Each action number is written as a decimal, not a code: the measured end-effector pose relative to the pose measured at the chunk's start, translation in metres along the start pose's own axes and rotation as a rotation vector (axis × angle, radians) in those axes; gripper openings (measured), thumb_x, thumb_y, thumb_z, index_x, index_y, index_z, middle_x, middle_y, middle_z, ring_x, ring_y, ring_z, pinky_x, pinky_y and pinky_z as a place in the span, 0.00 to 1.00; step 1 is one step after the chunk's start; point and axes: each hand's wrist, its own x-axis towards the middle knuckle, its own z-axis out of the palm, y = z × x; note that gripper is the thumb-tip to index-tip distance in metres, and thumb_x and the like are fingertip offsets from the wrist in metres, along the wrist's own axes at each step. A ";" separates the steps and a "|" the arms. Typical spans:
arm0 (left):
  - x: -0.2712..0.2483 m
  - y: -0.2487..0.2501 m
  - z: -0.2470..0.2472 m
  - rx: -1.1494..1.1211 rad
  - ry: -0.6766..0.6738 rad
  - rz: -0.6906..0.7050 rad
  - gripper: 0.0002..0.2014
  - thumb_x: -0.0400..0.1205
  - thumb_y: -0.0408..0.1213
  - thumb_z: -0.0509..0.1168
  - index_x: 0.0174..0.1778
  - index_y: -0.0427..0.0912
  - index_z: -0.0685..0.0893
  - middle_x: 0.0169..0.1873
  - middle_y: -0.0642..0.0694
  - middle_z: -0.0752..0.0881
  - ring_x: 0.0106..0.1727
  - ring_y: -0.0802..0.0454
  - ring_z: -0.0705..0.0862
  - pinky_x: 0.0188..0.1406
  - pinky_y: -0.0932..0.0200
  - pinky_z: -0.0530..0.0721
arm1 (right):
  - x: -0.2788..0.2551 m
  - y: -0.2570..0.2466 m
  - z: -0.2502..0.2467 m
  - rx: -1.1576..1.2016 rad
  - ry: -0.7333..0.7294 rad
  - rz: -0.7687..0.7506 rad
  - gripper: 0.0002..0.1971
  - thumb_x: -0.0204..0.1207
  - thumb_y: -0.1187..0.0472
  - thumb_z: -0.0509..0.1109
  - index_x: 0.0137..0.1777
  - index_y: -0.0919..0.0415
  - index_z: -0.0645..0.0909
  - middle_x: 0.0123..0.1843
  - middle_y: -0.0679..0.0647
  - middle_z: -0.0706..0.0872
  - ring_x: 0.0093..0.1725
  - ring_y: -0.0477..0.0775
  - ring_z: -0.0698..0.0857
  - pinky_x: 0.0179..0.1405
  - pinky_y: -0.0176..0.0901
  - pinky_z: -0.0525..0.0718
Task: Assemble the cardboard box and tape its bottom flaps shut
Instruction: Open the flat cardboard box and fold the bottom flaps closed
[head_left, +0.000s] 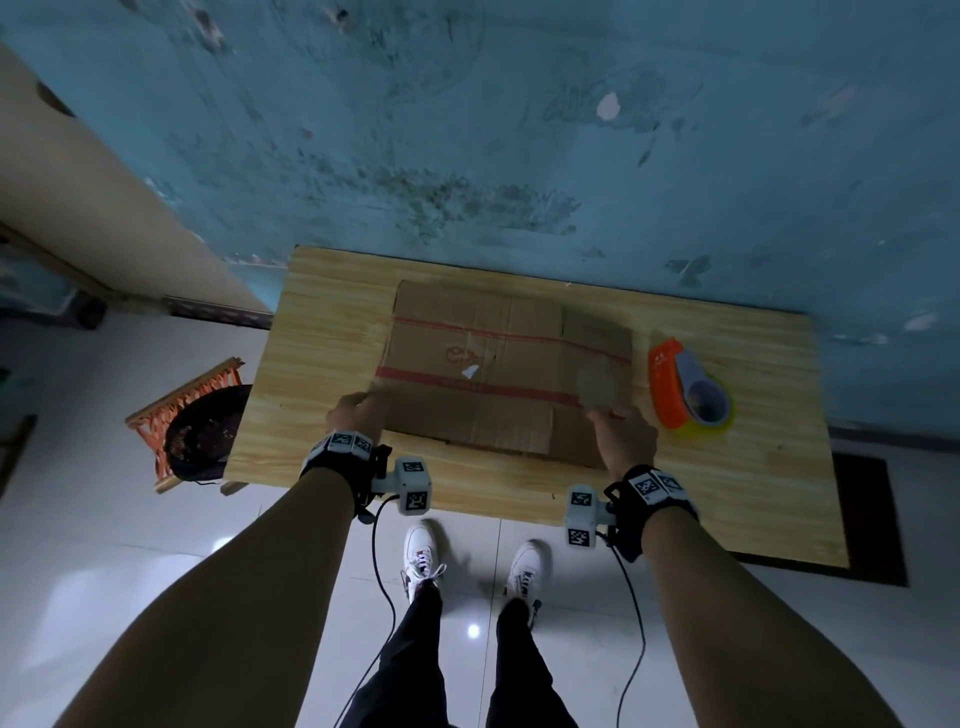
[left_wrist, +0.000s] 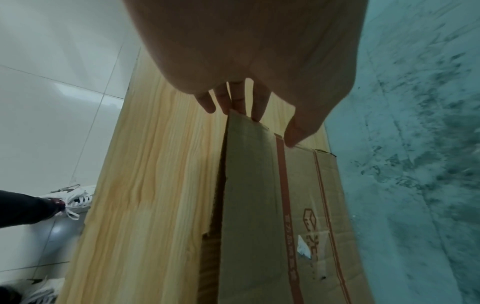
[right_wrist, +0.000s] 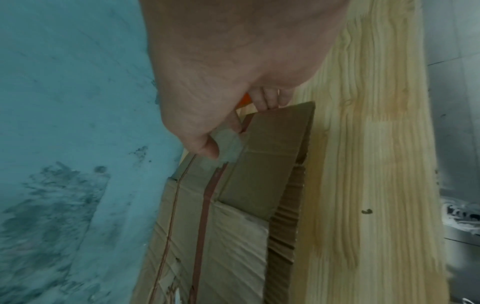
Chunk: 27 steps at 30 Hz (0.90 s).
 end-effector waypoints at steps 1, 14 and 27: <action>-0.005 0.004 -0.003 -0.041 0.026 0.006 0.31 0.78 0.58 0.66 0.72 0.43 0.82 0.65 0.38 0.85 0.53 0.37 0.85 0.45 0.45 0.85 | -0.003 -0.005 -0.004 0.000 0.036 -0.031 0.30 0.76 0.37 0.72 0.74 0.53 0.84 0.72 0.66 0.82 0.66 0.71 0.84 0.55 0.56 0.86; -0.047 0.104 -0.024 -0.365 0.003 0.364 0.21 0.71 0.64 0.70 0.46 0.50 0.85 0.48 0.44 0.88 0.55 0.38 0.87 0.61 0.28 0.85 | -0.055 -0.106 -0.076 0.281 -0.058 -0.225 0.26 0.86 0.40 0.57 0.61 0.60 0.87 0.58 0.67 0.91 0.57 0.69 0.90 0.56 0.64 0.87; -0.074 0.141 -0.020 0.162 -0.054 0.536 0.19 0.83 0.38 0.72 0.70 0.41 0.82 0.60 0.44 0.90 0.61 0.43 0.87 0.60 0.47 0.87 | -0.078 -0.105 -0.086 0.139 -0.070 -0.160 0.42 0.77 0.30 0.67 0.74 0.69 0.81 0.65 0.65 0.87 0.61 0.70 0.87 0.66 0.64 0.87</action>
